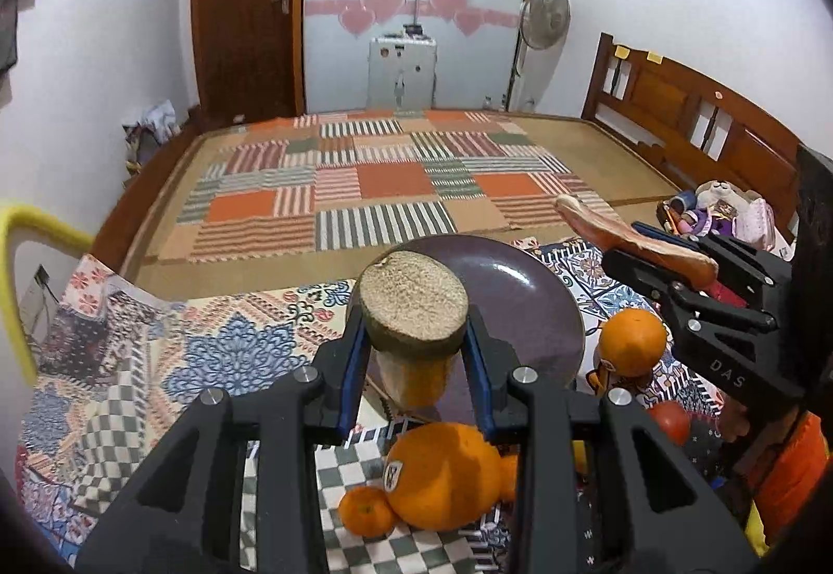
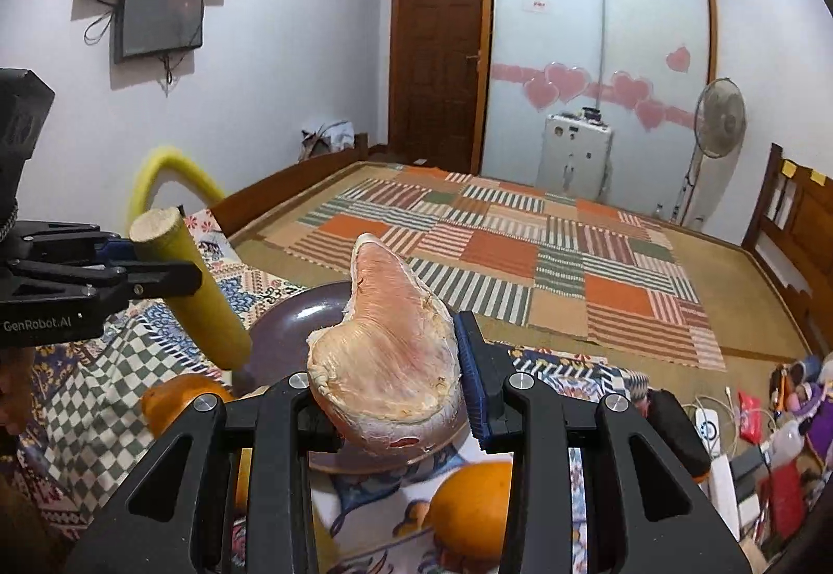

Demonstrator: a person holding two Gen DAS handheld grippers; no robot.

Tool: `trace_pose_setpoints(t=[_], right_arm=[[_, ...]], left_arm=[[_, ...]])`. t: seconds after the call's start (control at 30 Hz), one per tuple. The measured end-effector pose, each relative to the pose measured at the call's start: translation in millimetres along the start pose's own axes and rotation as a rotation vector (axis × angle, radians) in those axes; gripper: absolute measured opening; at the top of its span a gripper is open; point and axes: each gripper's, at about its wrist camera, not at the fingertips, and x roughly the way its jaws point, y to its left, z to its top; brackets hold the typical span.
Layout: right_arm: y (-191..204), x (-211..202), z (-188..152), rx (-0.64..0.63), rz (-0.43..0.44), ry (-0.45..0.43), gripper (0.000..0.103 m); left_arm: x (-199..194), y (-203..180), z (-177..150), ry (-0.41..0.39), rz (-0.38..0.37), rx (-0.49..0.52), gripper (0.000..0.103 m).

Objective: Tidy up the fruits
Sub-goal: 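Lift and carry the pomelo with right tool while left carries the cylinder to the plate, then lower the pomelo onto the purple plate and open right tool while left releases the cylinder there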

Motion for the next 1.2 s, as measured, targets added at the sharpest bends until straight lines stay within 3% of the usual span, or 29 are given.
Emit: trace_pose_setpoints(t=[0.17, 0.47, 0.83, 1.2], right_arm=[[-1, 21, 3, -0.053, -0.041, 0.055, 0.031], [0, 45, 11, -0.082, -0.037, 0.152, 0.031], [-9, 88, 13, -0.093, -0.031, 0.319, 0.031], [-14, 105, 15, -0.072, -0.003, 0.443, 0.032]], left_arm=[[24, -5, 9, 0.046, 0.009, 0.016, 0.034], [60, -16, 21, 0.137, -0.027, 0.042, 0.034], [98, -11, 47, 0.172, -0.048, 0.002, 0.035], [147, -8, 46, 0.322, -0.035, -0.011, 0.034]])
